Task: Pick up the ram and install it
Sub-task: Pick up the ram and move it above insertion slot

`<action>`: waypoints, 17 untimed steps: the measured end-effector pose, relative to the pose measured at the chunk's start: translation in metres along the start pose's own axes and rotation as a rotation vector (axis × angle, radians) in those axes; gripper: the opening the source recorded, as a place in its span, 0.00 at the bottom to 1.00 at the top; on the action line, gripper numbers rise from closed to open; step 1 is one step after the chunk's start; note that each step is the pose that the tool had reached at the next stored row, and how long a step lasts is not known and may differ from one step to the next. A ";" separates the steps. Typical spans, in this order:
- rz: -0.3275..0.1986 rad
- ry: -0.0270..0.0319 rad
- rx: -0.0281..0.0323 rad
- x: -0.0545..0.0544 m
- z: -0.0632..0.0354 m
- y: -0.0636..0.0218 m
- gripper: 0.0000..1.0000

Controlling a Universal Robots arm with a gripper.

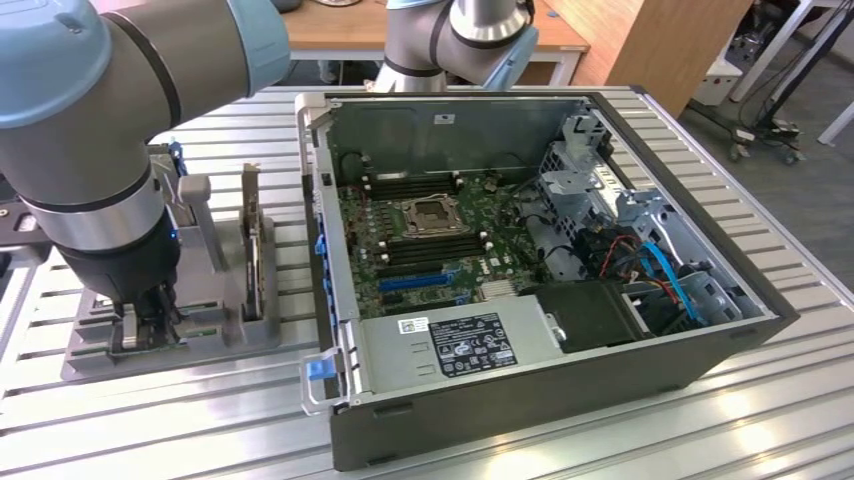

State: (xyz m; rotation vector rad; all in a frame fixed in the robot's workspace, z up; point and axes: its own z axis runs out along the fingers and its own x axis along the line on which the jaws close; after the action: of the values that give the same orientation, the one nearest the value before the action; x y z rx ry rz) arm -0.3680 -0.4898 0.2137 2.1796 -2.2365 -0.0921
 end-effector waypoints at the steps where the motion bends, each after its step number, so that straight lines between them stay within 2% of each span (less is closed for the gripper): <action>1: -0.003 0.0001 0.0000 0.000 0.0002 0.0000 0.29; 17: -0.019 0.0011 -0.0006 0.000 0.0093 -0.0005 0.29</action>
State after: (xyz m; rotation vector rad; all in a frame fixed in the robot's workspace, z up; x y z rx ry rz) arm -0.3680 -0.4898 0.2044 2.2000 -2.2154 -0.0918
